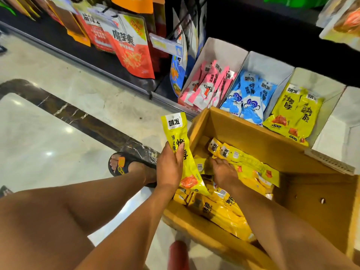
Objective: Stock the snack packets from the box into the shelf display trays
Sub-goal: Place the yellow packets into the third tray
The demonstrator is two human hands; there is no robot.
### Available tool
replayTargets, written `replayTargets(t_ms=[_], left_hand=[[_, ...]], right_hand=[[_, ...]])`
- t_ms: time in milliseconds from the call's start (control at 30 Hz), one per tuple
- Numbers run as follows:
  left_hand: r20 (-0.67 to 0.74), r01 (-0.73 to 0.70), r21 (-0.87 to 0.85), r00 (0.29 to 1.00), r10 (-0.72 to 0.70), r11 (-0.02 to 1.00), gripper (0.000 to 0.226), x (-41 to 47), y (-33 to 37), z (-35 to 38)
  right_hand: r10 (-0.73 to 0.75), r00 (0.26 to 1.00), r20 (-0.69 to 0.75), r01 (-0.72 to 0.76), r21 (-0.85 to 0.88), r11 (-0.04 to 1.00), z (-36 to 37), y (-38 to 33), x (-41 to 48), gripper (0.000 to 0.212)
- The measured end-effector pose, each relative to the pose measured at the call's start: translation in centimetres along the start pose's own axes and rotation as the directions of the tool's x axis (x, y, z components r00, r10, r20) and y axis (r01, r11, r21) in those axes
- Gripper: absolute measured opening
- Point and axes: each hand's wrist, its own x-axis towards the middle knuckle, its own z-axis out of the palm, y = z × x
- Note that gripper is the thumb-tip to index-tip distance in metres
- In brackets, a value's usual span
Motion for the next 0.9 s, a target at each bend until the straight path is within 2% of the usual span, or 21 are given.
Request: replayTargets(t_ms=[133,233,333,467,567,700,800,900], left_hand=[[0.004,0.019,0.021,1.000,-0.019,1.000,0.036,0.0,0.1,0.1],[0.003,0.014,0.027,1.000,-0.014,1.000,0.039,-0.1,0.1,0.0],[0.000,0.009,0.012,1.000,-0.009,1.000,0.049,-0.1,0.1,-0.1],[-0.001,-0.006,-0.002,1.000,0.006,1.000,0.052,-0.3,0.1,-0.1],[0.015,-0.006,-0.006,1.000,0.006,1.000,0.048,-0.2,0.1,-0.1],[0.043,0.000,0.028,0.999,-0.001,1.000,0.045,-0.3,0.4,-0.5],[0.075,-0.024,0.087,0.997,0.018,0.996,0.050,-0.7,1.3,-1.1],[0.117,-0.105,0.025,0.988,0.101,0.994,0.060,-1.1,3.6,-1.4]], right_hand=[[0.025,0.999,-0.027,-0.029,-0.160,0.987,0.7,-0.2,-0.6,0.082],[0.024,1.000,-0.001,-0.024,-0.142,0.990,0.4,-0.2,-0.9,0.061],[0.006,0.999,-0.043,-0.010,-0.093,0.996,-0.6,0.2,-1.4,0.041],[-0.035,0.990,-0.137,0.026,-0.072,0.997,-2.9,1.5,-2.9,0.048],[-0.009,0.980,-0.198,0.019,0.045,0.999,-4.7,2.4,-4.3,0.052],[-0.027,0.956,-0.291,0.093,0.216,0.972,-7.4,3.4,-7.0,0.019],[0.004,0.931,-0.366,0.162,0.423,0.891,-9.9,3.9,-9.5,0.025],[0.047,0.910,-0.411,0.197,0.531,0.824,-12.4,4.9,-11.6,0.027]])
